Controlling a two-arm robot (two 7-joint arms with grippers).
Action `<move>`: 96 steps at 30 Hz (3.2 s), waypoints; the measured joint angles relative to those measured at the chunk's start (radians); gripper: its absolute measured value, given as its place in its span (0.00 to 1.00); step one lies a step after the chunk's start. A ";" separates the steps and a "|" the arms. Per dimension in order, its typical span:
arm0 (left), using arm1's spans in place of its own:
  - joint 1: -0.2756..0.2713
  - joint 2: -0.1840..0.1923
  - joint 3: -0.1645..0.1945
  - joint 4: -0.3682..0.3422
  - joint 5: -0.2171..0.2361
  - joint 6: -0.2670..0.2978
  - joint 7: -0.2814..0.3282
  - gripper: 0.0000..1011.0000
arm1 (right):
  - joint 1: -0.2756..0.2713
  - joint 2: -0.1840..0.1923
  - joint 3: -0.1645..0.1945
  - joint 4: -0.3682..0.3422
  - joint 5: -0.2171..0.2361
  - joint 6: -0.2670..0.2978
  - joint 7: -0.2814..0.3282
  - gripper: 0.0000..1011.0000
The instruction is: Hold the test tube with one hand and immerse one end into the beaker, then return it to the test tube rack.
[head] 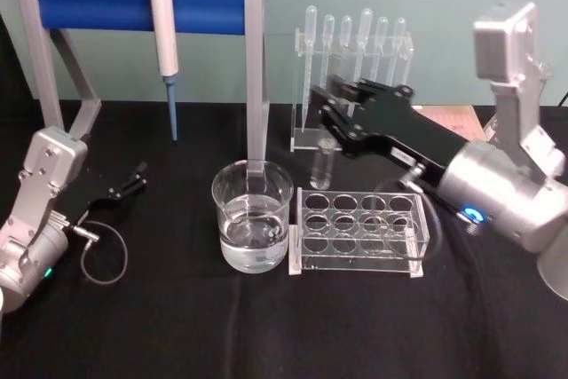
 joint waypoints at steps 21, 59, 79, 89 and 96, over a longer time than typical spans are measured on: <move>0.000 0.000 0.000 0.000 0.000 0.000 0.000 0.99 | 0.140 -0.147 -0.189 0.302 -0.065 -0.133 0.047 0.22; 0.000 0.000 0.000 0.000 0.000 0.000 0.000 0.99 | 0.111 -0.182 -0.194 0.422 -0.128 -0.232 0.077 0.22; 0.000 0.000 0.000 0.000 0.000 0.000 0.000 0.99 | 0.112 -0.182 -0.194 0.422 -0.127 -0.231 0.077 0.22; 0.000 0.000 0.000 0.000 0.000 0.000 0.000 0.99 | 0.112 -0.182 -0.194 0.422 -0.127 -0.231 0.077 0.22; 0.000 0.000 0.000 0.000 0.000 0.000 0.000 0.99 | 0.112 -0.182 -0.194 0.422 -0.127 -0.231 0.077 0.22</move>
